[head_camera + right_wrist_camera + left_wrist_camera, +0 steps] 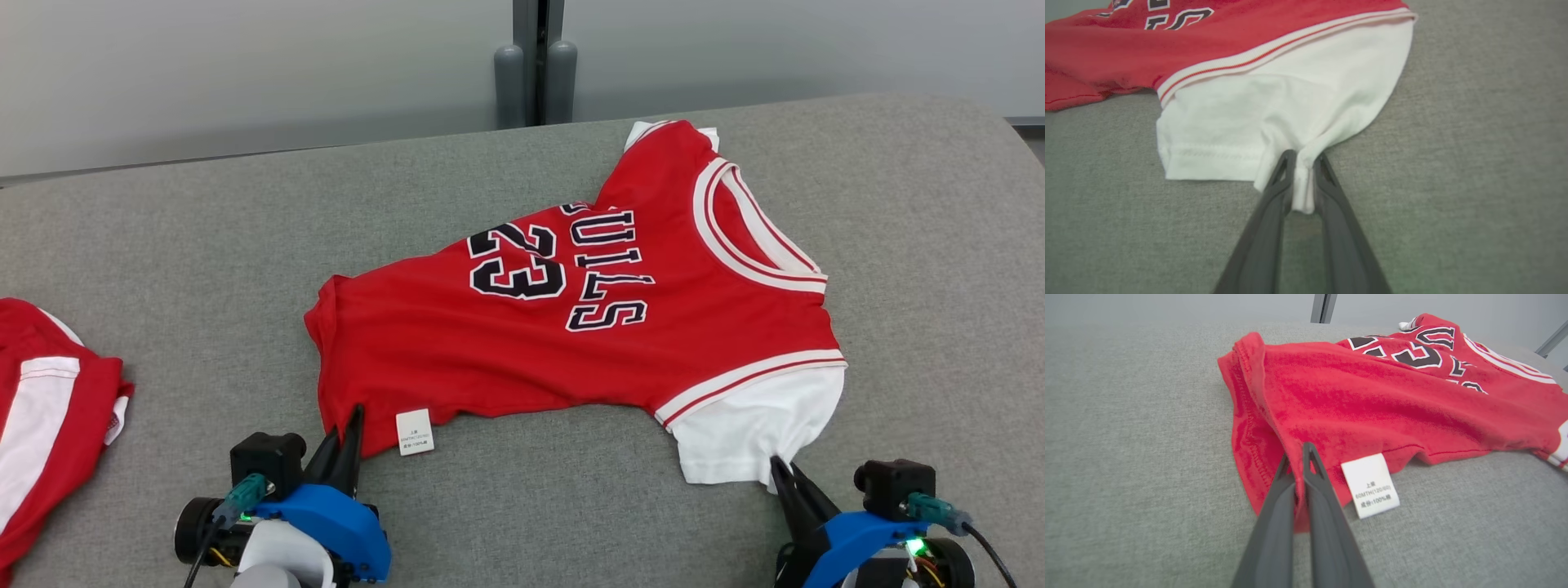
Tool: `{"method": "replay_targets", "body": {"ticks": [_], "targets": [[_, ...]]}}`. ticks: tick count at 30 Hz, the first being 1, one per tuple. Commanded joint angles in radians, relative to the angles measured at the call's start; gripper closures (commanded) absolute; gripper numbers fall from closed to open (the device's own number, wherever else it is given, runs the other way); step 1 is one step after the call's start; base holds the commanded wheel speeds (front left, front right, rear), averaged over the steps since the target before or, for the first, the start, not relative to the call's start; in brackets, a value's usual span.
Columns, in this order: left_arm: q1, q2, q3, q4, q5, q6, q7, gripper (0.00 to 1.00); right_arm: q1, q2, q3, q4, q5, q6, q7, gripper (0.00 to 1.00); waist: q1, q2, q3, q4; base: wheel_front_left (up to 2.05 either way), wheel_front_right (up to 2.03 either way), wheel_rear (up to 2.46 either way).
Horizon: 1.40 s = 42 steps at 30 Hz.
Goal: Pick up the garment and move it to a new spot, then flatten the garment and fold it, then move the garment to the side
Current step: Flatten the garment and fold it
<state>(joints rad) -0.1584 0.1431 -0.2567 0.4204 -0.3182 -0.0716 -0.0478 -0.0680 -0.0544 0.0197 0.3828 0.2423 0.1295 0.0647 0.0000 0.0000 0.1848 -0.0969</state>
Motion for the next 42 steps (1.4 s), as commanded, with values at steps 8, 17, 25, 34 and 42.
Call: {"method": "replay_targets", "body": {"ticks": [8, 17, 25, 34, 42], "targets": [[-0.008, -0.021, 0.044, -0.098, -0.088, -0.019, -0.070, 1.00, -0.019, 0.002, -0.106, -0.216, 0.023, 0.001, -0.054, 1.00, 0.0000, 0.0000, -0.036, -0.007, 0.00, 0.00, 0.00], [-0.048, 0.027, 0.092, -0.410, -0.264, -0.049, 0.048, 1.00, -0.056, 0.003, -0.178, -0.642, -0.037, 0.001, 0.130, 1.00, 0.0000, 0.0000, -0.075, -0.012, 0.00, 0.00, 0.00], [-0.115, 0.084, 0.170, -0.739, -0.471, 0.023, 0.334, 1.00, -0.250, -0.141, -0.207, -0.870, -0.035, 0.001, 0.293, 1.00, 0.0000, 0.0000, -0.043, -0.003, 0.00, 0.00, 0.00], [-0.294, 0.124, 0.228, -0.697, -0.548, 0.100, 0.465, 1.00, -0.558, -0.240, -0.099, -0.614, 0.070, 0.001, 0.270, 1.00, 0.0000, 0.0000, 0.186, -0.001, 0.00, 0.00, 0.00], [-0.670, 0.157, 0.240, -0.440, -0.447, 0.074, 0.354, 1.00, -1.007, -0.338, 0.097, -0.248, 0.034, 0.001, 0.055, 1.00, 0.0000, 0.0000, 0.361, 0.015, 0.00, 0.00, 0.00]]}}
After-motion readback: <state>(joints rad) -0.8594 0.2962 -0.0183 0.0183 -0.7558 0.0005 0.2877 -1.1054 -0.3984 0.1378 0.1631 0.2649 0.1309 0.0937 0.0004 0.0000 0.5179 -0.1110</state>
